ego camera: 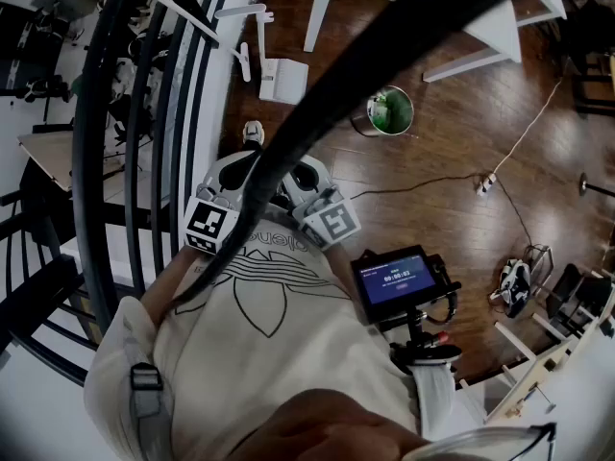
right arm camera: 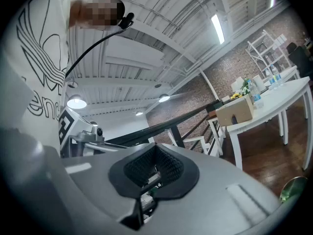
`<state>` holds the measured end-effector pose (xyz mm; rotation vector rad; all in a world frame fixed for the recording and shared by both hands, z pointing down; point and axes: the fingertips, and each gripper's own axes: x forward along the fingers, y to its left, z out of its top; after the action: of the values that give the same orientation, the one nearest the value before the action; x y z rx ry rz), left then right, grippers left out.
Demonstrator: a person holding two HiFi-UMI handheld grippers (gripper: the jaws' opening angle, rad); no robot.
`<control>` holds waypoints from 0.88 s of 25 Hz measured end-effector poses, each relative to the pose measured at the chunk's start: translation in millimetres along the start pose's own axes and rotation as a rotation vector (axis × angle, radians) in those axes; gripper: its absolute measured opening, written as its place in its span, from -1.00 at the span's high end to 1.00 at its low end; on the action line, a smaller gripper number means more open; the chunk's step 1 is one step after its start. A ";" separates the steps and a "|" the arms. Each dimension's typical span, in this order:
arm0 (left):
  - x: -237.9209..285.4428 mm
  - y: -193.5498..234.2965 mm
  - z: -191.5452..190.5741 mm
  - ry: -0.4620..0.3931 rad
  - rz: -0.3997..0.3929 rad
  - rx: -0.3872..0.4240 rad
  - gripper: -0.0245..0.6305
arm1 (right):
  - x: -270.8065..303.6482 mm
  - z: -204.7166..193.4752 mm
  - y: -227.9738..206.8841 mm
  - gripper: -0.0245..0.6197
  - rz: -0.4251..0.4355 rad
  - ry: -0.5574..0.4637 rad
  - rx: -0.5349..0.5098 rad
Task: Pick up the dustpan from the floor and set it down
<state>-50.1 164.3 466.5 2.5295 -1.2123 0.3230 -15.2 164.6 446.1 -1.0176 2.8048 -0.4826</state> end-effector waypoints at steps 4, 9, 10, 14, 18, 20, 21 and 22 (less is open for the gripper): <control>11.5 29.9 19.3 -0.029 0.014 -0.038 0.86 | 25.7 3.3 -14.0 0.92 0.003 0.024 -0.014; 56.0 99.4 39.4 -0.026 0.010 -0.071 0.86 | 78.1 13.3 -58.1 0.92 -0.051 0.067 -0.008; 65.3 110.3 42.6 -0.019 0.000 -0.073 0.86 | 87.2 16.9 -67.0 0.92 -0.067 0.078 -0.008; 102.9 152.1 39.5 0.043 -0.034 -0.030 0.86 | 120.9 31.3 -88.9 0.92 -0.097 0.092 -0.024; 144.0 185.3 8.9 0.126 -0.014 0.044 0.86 | 128.0 28.0 -109.4 0.92 -0.107 0.106 0.011; 161.0 196.3 -5.1 0.143 -0.020 0.072 0.86 | 122.5 25.6 -118.8 0.92 -0.112 0.104 0.024; 171.7 205.5 -12.2 0.144 -0.010 0.080 0.86 | 120.8 24.2 -124.8 0.92 -0.118 0.107 0.034; 185.0 217.2 -20.3 0.147 0.005 0.081 0.77 | 120.8 22.7 -131.5 0.92 -0.125 0.111 0.048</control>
<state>-108.3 -88.4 587.1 2.5201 -1.1721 0.5593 -23.5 -13.8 468.4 -1.1962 2.8210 -0.6359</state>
